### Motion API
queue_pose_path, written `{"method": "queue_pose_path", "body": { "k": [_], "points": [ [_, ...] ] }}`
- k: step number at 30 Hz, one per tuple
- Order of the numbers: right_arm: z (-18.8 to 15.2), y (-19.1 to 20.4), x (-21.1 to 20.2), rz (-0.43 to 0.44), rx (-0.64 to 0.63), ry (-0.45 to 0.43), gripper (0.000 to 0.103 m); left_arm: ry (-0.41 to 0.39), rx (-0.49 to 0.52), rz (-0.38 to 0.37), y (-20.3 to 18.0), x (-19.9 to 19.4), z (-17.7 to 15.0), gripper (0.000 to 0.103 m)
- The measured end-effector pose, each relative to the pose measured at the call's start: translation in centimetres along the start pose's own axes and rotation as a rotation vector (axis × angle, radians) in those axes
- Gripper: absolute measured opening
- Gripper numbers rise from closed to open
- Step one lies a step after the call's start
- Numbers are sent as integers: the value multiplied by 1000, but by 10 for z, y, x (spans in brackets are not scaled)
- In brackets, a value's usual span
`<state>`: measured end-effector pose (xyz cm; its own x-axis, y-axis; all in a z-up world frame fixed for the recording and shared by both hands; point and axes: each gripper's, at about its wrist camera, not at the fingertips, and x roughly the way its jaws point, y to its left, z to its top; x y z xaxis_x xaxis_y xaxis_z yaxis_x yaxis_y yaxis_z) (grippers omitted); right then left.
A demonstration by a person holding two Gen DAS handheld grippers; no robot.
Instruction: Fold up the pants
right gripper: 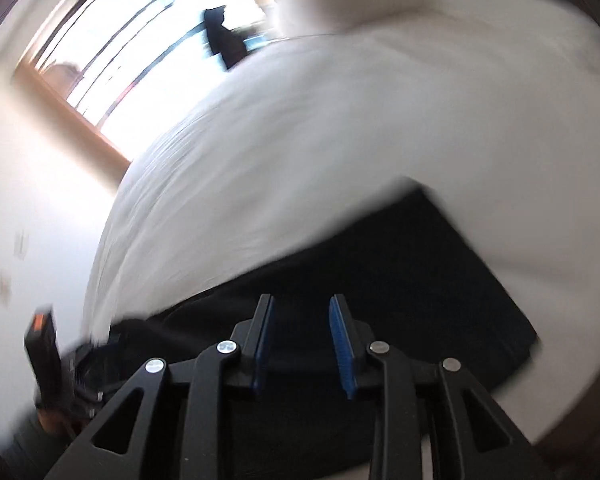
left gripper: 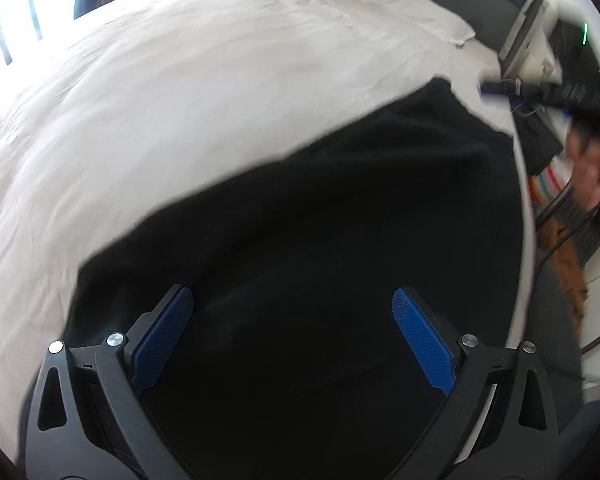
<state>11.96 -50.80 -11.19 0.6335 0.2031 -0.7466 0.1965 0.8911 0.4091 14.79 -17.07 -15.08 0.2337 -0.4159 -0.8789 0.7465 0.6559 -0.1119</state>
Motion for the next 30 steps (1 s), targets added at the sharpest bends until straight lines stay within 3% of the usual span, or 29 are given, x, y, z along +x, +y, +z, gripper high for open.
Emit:
{"method": "queue_pose_path", "body": {
  "k": [2,4,7,10,11,15,22,26,30],
  "points": [
    [11,58,22,63,-258,69,32,-14,36,35,-8,3,-10,101],
    [13,107,51,48,-502,148,32,-33,43,53,-12,4,-14,101],
    [16,144,87,81,-685,264,32,-79,16,34,-7,1,-20,101],
    [13,165,113,50,-842,342,32,-116,1,17,-3,-2,-32,101],
    [25,169,123,46,-874,362,32,-117,2,17,-2,-1,-33,101],
    [11,172,140,32,-965,440,32,-124,-5,7,-3,3,-31,101],
    [7,174,175,-32,-1012,526,29,-132,-10,-2,9,-7,-39,101],
    [4,176,178,-37,-1042,529,10,-136,-10,-5,7,-6,-40,101],
    [10,174,174,-63,-1030,472,3,-139,-9,-4,0,-2,-39,101]
  ]
}}
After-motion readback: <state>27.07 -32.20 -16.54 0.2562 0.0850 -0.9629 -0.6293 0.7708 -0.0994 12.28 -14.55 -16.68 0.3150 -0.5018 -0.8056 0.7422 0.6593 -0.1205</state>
